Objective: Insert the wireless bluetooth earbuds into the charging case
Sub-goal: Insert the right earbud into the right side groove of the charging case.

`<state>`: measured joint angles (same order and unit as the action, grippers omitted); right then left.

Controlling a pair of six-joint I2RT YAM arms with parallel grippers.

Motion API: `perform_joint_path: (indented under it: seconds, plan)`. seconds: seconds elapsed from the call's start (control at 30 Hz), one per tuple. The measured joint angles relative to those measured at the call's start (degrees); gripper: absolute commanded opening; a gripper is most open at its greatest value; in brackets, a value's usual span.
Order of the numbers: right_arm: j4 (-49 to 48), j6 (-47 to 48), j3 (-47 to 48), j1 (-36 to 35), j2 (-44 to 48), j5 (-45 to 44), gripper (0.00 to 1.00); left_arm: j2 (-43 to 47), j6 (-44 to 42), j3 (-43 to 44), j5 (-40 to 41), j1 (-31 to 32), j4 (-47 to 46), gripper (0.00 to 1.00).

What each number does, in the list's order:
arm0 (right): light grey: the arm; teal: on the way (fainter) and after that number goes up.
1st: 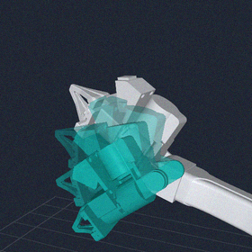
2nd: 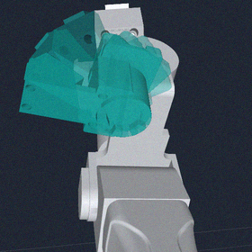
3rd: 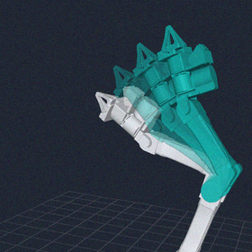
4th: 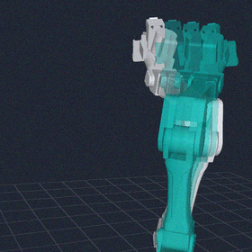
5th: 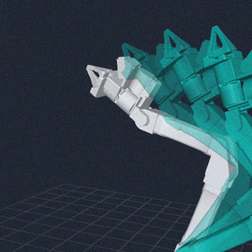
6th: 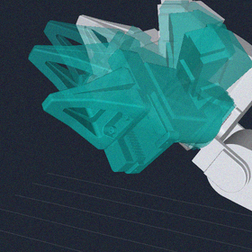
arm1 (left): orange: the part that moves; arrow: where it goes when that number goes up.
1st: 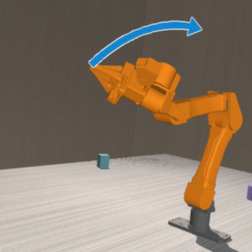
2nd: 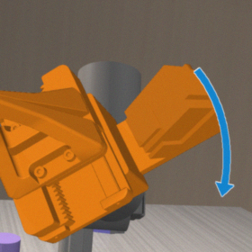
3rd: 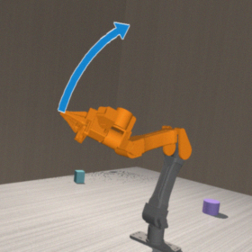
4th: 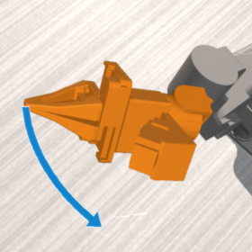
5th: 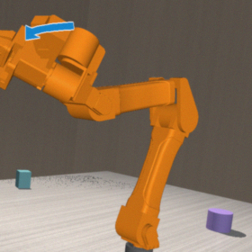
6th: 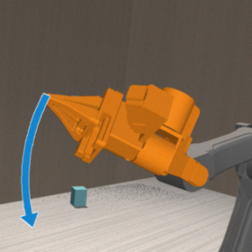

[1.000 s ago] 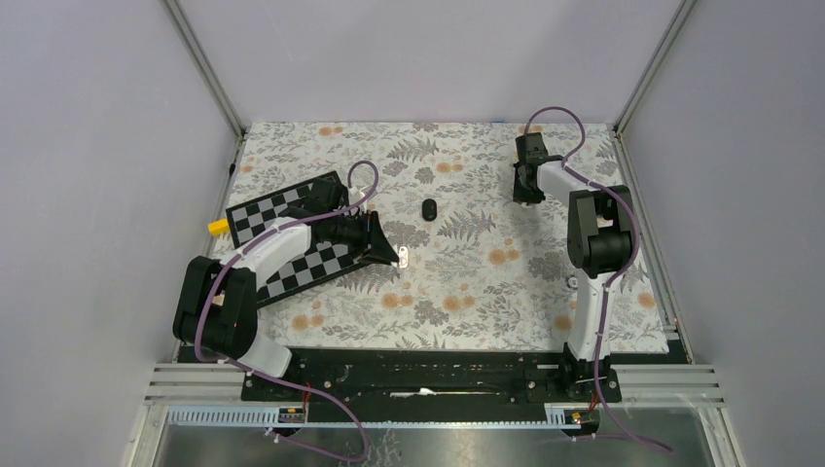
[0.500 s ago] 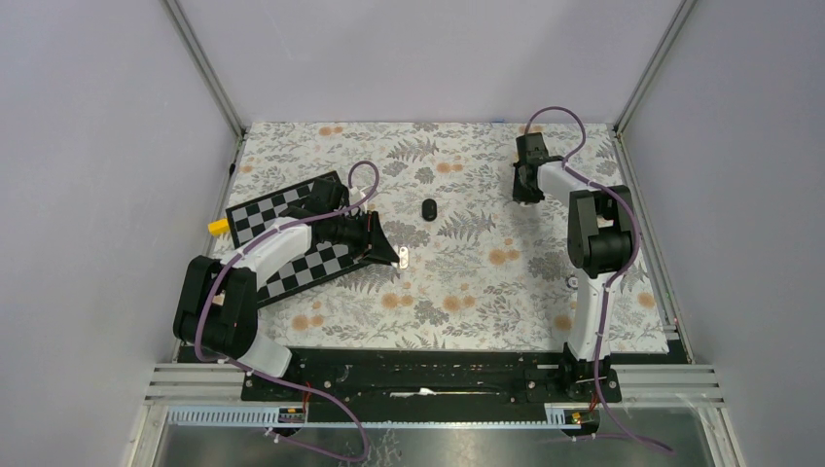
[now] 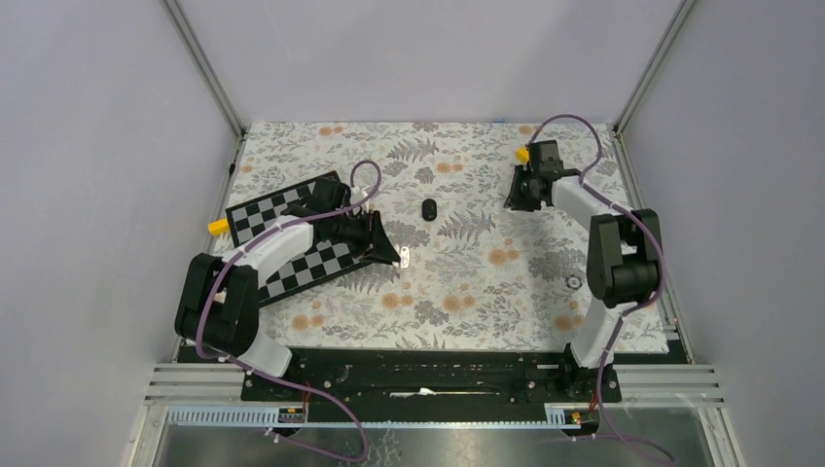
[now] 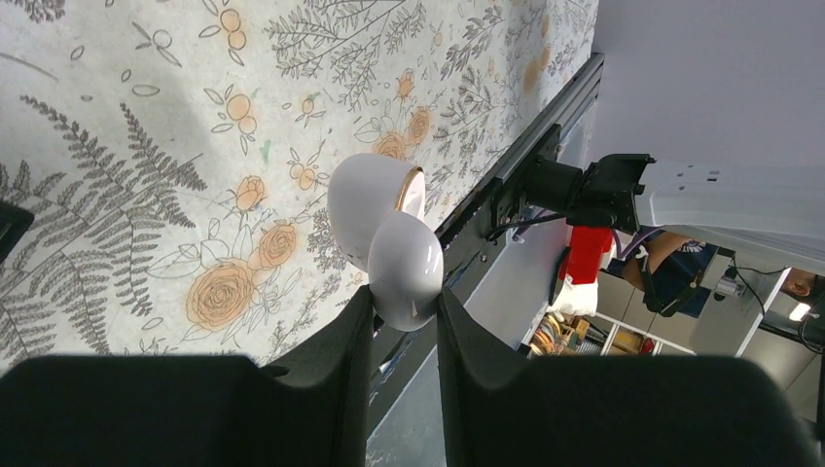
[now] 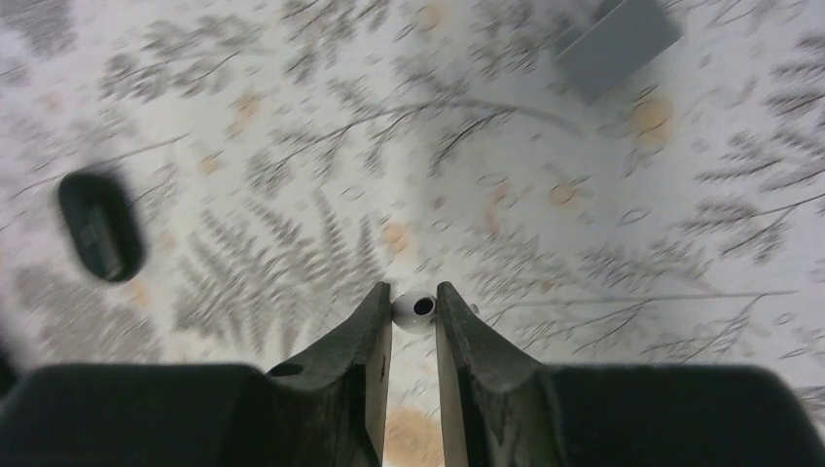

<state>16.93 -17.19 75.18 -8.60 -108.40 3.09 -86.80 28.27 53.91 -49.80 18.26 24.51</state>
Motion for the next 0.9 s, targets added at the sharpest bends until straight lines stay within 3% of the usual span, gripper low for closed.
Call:
perform_joint_path:
  seconds: [0.17,0.4,0.63,0.9]
  plan:
    - [-7.74,-6.75,-10.62,0.04,9.94,13.7,0.13,-2.27,-0.81,1.68,-0.7,0.52,-0.98,0.0]
    - [-28.11,-24.46,-26.45,-1.36,22.29,31.26,0.14,-4.72,1.27,1.95,-4.22,1.07,-6.1,0.0]
    - [-42.29,-36.22,-29.53,-11.17,26.56,33.97,0.14,-6.34,5.33,3.58,-6.88,1.16,-10.38,0.0]
    - [-60.76,-48.24,-30.51,-17.66,22.36,33.77,0.13,-6.56,15.13,2.01,-7.45,1.16,-19.8,0.0]
